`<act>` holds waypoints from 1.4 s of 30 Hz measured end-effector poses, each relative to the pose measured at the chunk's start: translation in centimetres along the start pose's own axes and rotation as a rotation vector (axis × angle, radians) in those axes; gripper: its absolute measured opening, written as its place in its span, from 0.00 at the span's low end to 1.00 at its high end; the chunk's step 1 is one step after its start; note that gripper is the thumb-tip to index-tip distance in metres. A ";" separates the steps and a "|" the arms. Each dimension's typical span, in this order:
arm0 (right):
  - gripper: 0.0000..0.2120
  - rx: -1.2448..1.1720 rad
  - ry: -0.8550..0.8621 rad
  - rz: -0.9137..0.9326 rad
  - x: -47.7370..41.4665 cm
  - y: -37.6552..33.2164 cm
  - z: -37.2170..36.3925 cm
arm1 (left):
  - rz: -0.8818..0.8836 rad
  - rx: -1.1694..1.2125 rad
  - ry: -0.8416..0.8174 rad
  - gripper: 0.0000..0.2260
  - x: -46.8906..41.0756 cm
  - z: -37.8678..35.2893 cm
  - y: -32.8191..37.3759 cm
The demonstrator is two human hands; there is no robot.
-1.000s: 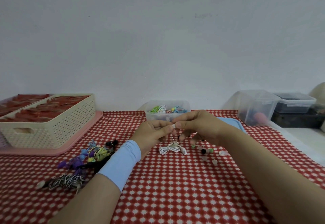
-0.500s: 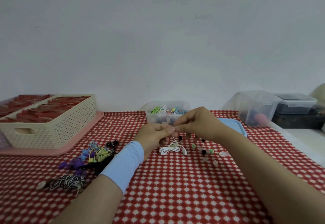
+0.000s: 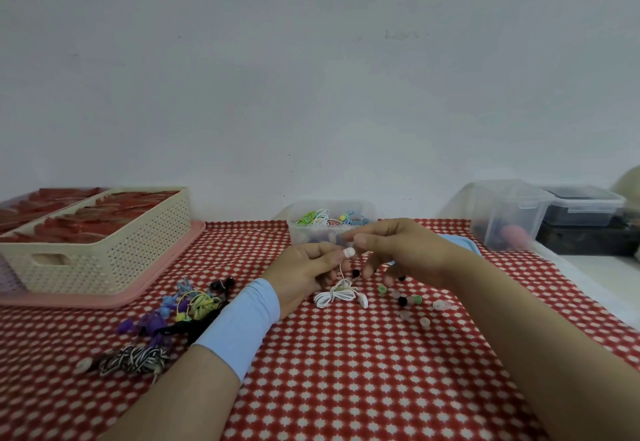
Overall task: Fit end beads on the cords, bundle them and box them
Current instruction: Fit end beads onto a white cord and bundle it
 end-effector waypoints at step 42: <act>0.08 0.771 -0.029 -0.094 -0.8 0.4 0.6 | 0.060 -1.285 -0.105 0.16 0.4 -0.7 2.1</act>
Point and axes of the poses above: each hand's wrist, its own x-axis away from the middle knuckle, its own z-axis out of the back of the hand, y = z × x, the point moved 8 cm from there along -x, towards the middle knuckle, and after that the axes turned 12 degrees about -x, right-handed, at the moved point
